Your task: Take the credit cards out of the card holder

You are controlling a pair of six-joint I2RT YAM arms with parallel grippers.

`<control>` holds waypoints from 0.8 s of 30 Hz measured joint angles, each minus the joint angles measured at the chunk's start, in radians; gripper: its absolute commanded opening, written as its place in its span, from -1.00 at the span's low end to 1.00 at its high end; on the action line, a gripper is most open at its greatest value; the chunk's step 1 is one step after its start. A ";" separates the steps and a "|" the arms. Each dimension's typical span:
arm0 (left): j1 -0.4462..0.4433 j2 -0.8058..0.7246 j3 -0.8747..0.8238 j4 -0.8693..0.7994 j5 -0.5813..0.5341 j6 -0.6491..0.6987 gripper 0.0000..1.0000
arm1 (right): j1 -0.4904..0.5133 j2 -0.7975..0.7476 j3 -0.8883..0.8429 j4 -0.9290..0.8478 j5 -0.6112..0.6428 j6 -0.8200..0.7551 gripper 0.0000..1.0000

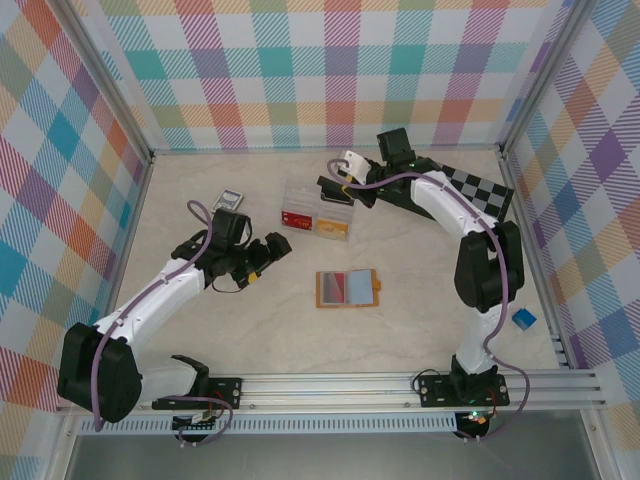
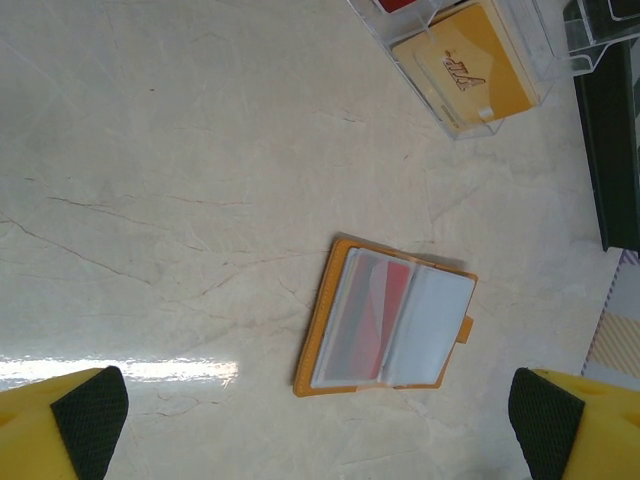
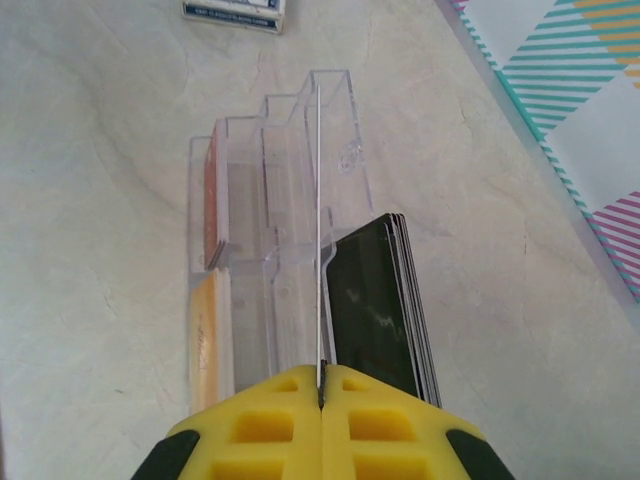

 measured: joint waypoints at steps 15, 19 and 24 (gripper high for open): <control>0.000 0.039 -0.029 0.050 0.061 -0.009 1.00 | -0.027 0.103 0.083 -0.059 0.053 -0.084 -1.00; 0.000 0.039 -0.037 0.053 0.069 -0.009 1.00 | -0.027 0.122 0.108 -0.086 0.053 -0.094 -1.00; 0.001 0.040 -0.057 0.056 0.081 -0.009 1.00 | -0.027 0.153 0.142 -0.112 0.053 -0.097 -1.00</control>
